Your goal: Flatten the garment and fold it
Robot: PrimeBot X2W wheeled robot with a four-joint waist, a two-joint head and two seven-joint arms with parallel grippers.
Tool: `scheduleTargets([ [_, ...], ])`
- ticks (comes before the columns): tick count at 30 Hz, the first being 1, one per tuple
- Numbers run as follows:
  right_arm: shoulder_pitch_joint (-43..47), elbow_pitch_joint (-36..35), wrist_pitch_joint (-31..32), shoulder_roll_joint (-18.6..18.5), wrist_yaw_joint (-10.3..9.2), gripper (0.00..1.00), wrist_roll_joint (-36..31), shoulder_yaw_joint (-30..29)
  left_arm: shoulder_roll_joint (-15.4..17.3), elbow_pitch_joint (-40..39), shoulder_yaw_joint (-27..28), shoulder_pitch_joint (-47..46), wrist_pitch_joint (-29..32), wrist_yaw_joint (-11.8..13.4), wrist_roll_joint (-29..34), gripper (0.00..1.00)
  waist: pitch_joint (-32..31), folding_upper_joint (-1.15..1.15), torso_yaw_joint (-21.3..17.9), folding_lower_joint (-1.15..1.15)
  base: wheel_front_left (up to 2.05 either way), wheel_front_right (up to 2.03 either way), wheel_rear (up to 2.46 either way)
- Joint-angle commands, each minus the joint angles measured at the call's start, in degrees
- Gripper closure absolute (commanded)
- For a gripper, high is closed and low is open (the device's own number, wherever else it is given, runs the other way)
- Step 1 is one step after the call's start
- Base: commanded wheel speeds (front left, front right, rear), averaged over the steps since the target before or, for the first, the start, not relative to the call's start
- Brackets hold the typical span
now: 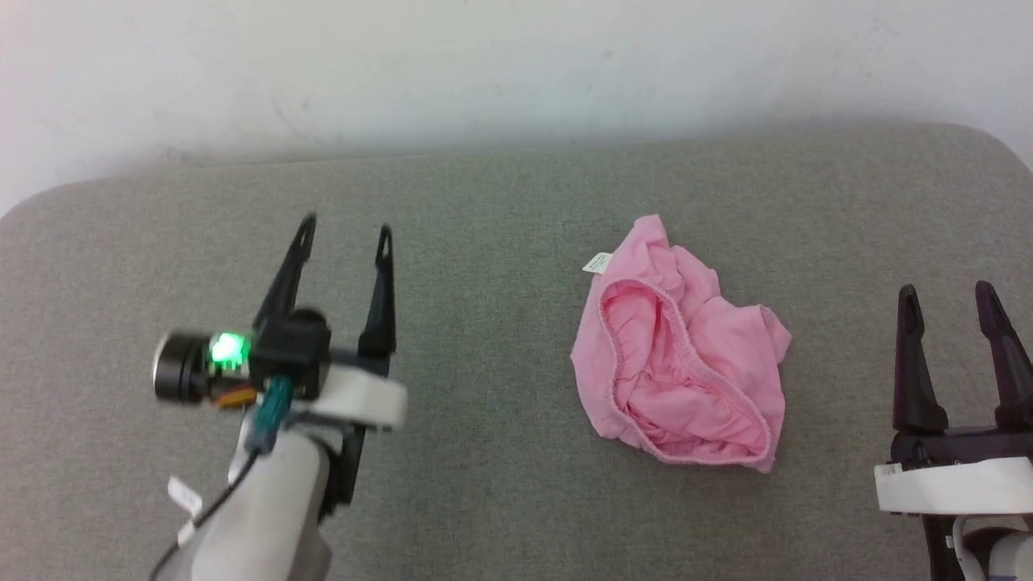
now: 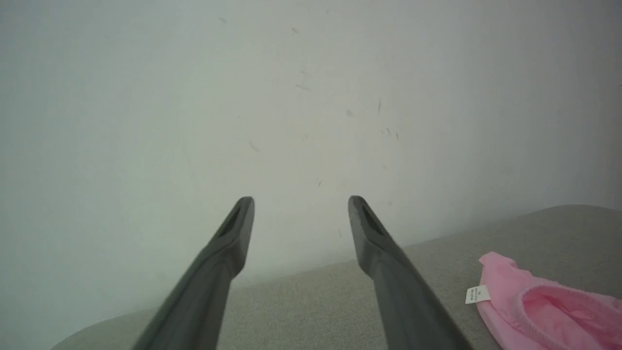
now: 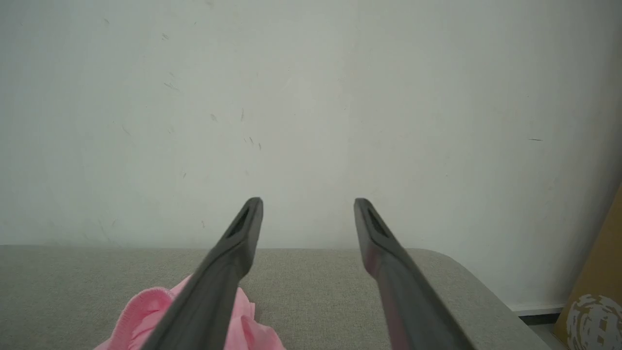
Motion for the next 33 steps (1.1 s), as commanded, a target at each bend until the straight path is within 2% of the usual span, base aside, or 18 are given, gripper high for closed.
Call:
scheduleTargets([
  [1,-0.6,-0.2,-0.3,0.1,-0.12,0.00,-0.1,0.0,0.8,1.5,-0.5,-3.4,-0.3,-1.4,1.2,0.00,0.5,0.00,-0.5,0.00,0.00,0.00,0.00],
  [3,-1.0,-0.2,-0.3,0.1,-0.12,0.00,-0.1,0.2,1.9,5.5,-1.9,-8.3,-0.3,-3.9,2.5,0.00,0.9,0.00,-1.1,0.00,0.00,0.00,0.00],
  [7,-1.7,-0.3,-0.3,0.1,-0.12,0.00,0.1,0.2,2.0,14.2,-4.4,-17.9,1.4,-9.4,2.7,0.00,1.9,0.00,-2.6,0.00,0.00,0.00,0.00],
  [10,-2.2,-0.2,-0.3,0.1,-0.12,0.00,0.4,0.3,2.0,19.9,-7.7,-24.5,5.8,-14.2,3.6,0.00,2.9,0.00,-3.9,0.00,0.00,0.00,0.00],
  [13,-2.7,-0.1,-0.3,0.1,-0.12,0.00,0.8,0.5,1.7,25.2,-11.9,-30.0,11.9,-17.1,3.6,0.00,3.9,0.00,-5.2,0.00,0.00,0.00,0.00],
  [16,-3.3,0.1,-0.3,0.1,-0.12,0.00,1.2,0.5,0.6,29.1,-17.5,-34.4,17.1,-17.9,0.6,0.00,5.0,0.00,-6.6,0.00,0.00,0.00,0.00],
  [20,-4.2,0.3,-0.3,0.1,-0.12,0.00,1.6,0.8,1.0,31.3,-31.4,-39.3,25.4,-17.9,-10.1,0.00,6.2,0.00,-8.5,0.00,0.00,0.00,0.00],
  [27,-6.1,0.4,-0.3,0.1,-0.12,0.00,2.5,1.2,6.1,25.8,-52.5,-47.2,40.5,-18.0,-32.3,0.00,9.1,0.00,-12.0,0.00,0.00,0.00,0.00],
  [29,-6.4,0.4,-0.3,0.1,-0.12,0.00,2.7,1.3,6.7,25.1,-54.4,-48.1,42.2,-18.0,-34.7,0.00,9.6,0.00,-12.5,0.00,0.00,0.00,0.00],
  [33,-7.6,0.6,-0.3,0.1,-0.12,0.00,3.6,1.6,8.8,22.7,-57.8,-49.4,49.9,-18.0,-38.3,0.00,11.5,0.00,-14.3,0.00,0.00,0.00,0.00],
])
